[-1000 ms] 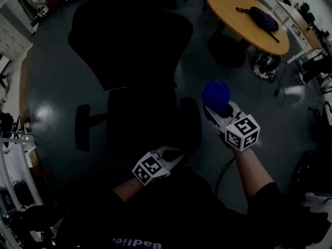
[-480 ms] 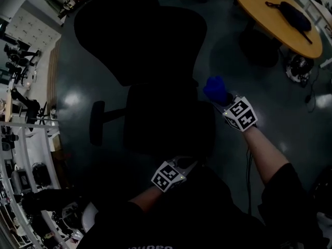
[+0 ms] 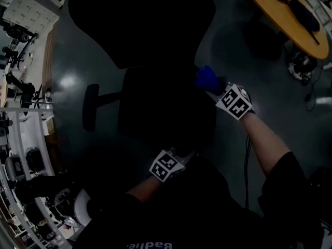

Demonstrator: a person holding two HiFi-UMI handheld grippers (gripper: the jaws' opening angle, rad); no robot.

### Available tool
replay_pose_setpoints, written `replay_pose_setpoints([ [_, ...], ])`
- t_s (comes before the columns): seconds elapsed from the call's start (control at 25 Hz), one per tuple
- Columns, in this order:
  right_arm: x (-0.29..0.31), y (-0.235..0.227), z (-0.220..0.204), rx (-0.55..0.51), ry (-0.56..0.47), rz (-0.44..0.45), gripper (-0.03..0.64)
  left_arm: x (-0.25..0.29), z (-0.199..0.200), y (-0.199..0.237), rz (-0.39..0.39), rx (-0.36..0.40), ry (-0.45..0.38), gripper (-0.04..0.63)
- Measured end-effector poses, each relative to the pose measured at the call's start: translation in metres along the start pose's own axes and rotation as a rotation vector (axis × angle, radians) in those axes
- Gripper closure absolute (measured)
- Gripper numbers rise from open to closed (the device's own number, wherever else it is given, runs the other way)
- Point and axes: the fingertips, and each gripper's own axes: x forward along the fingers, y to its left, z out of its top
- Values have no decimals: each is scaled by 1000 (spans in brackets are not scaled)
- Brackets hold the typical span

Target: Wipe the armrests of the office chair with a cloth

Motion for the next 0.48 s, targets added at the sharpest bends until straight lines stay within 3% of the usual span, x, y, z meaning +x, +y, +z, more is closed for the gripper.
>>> replay_pose_setpoints([
  [0.24, 1, 11, 3, -19, 13, -26, 492, -5, -2, 1, -19, 7, -14, 575],
  [0.48, -8, 16, 4, 35, 1, -62, 492, -6, -2, 0, -39, 15, -19, 575],
])
